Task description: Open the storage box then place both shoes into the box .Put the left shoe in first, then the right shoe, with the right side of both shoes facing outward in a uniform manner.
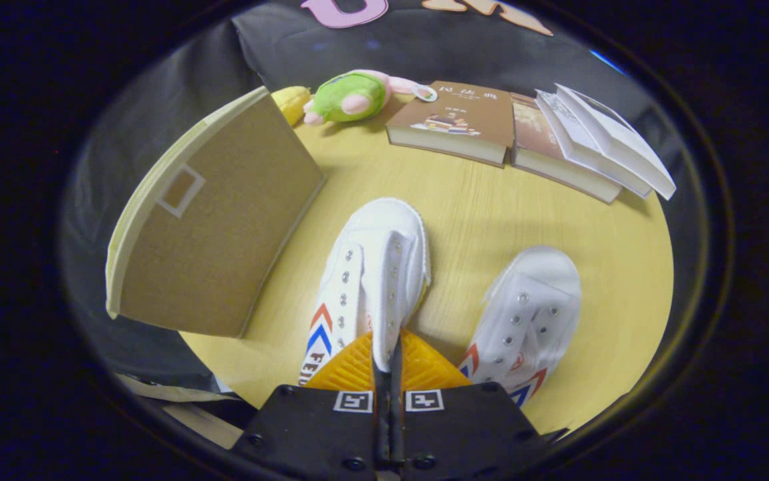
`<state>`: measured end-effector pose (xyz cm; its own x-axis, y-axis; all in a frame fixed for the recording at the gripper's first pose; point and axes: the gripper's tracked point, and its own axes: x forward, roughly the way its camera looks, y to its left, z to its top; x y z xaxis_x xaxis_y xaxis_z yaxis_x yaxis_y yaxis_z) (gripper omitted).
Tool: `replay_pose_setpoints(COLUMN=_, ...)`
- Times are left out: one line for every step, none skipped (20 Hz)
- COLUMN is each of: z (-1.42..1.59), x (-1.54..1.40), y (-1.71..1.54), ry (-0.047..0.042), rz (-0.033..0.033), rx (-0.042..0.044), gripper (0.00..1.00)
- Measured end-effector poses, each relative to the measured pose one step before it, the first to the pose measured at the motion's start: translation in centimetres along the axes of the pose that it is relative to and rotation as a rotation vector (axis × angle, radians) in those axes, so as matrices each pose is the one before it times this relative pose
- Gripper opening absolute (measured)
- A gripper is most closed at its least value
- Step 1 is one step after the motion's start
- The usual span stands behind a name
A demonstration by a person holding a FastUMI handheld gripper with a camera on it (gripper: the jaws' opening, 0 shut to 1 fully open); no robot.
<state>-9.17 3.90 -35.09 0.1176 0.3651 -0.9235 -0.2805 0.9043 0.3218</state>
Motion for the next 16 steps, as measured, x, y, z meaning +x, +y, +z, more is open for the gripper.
replay_pose_setpoints(z=-0.211, x=-0.206, y=0.434, ry=0.01165, rz=0.01585, rx=0.03058, gripper=0.04)
replay_pose_setpoints(z=-0.03, x=-0.083, y=0.318, ry=0.00818, rz=0.01328, rx=0.02748, gripper=0.04)
replay_pose_setpoints(z=-0.054, x=-0.014, y=0.402, ry=-0.0003, rz=0.01425, rx=0.02959, gripper=0.04)
replay_pose_setpoints(z=0.005, x=-0.269, y=0.242, ry=0.00139, rz=0.01459, rx=0.03403, gripper=0.04)
replay_pose_setpoints(z=0.085, x=-0.257, y=0.396, ry=0.00121, rz=0.01818, rx=0.03389, gripper=0.04)
replay_pose_setpoints(z=0.239, x=-0.449, y=0.264, ry=-0.01159, rz=0.01161, rx=0.03734, gripper=0.04)
replay_pose_setpoints(z=0.307, x=-0.465, y=0.345, ry=-0.00705, rz=0.01156, rx=0.02627, gripper=0.04)
replay_pose_setpoints(z=0.349, x=-0.635, y=0.446, ry=-0.01, rz=0.01292, rx=0.02183, gripper=0.04)
replay_pose_setpoints(z=0.604, x=-0.873, y=0.517, ry=-0.01988, rz=0.00976, rx=0.02068, gripper=0.04)
replay_pose_setpoints(z=0.577, x=-0.807, y=0.586, ry=-0.01408, rz=0.01041, rx=0.0153, gripper=0.04)
replay_pose_setpoints(z=0.715, x=-0.794, y=0.663, ry=-0.0161, rz=0.00851, rx=0.01631, gripper=0.04)
replay_pose_setpoints(z=0.723, x=-0.838, y=0.757, ry=-0.01942, rz=0.00734, rx=0.01147, gripper=0.04)
replay_pose_setpoints(z=0.863, x=-0.857, y=0.824, ry=-0.0243, rz=0.00637, rx=0.00962, gripper=0.04)
replay_pose_setpoints(z=0.725, x=-0.831, y=0.97, ry=-0.01589, rz=0.00862, rx=0.00103, gripper=0.04)
replay_pose_setpoints(z=0.903, x=-0.734, y=1.069, ry=-0.02674, rz=0.0102, rx=0.00351, gripper=0.04)
replay_pose_setpoints(z=0.63, x=-0.634, y=1.086, ry=-0.01688, rz=0.01031, rx=0.00196, gripper=0.04)
